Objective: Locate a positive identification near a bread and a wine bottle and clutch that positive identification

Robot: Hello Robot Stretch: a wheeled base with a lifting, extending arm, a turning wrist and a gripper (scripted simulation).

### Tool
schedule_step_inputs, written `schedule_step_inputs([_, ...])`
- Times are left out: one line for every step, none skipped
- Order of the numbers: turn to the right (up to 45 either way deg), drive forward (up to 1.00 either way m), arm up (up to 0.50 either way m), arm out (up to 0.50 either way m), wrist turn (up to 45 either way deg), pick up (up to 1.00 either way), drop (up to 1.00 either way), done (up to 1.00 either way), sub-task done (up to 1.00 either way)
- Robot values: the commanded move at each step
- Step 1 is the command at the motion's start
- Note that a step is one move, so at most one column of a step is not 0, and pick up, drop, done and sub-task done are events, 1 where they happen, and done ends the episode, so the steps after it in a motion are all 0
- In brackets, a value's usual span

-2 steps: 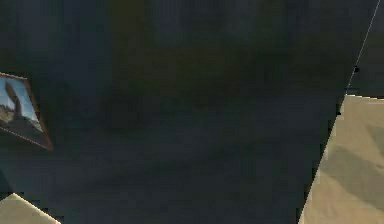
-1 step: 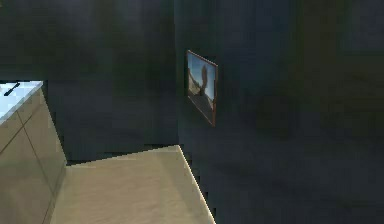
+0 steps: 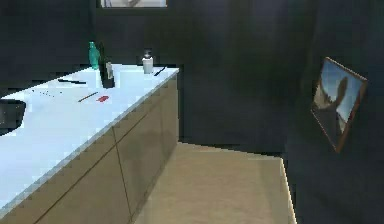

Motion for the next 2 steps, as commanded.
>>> schedule_step_inputs([0.0,0.75,0.0,0.0,0.0,0.0,0.0,0.0,0.0])
schedule_step_inputs([-45.0,0.0,0.0,0.0,0.0,0.0,0.0,0.0,0.0])
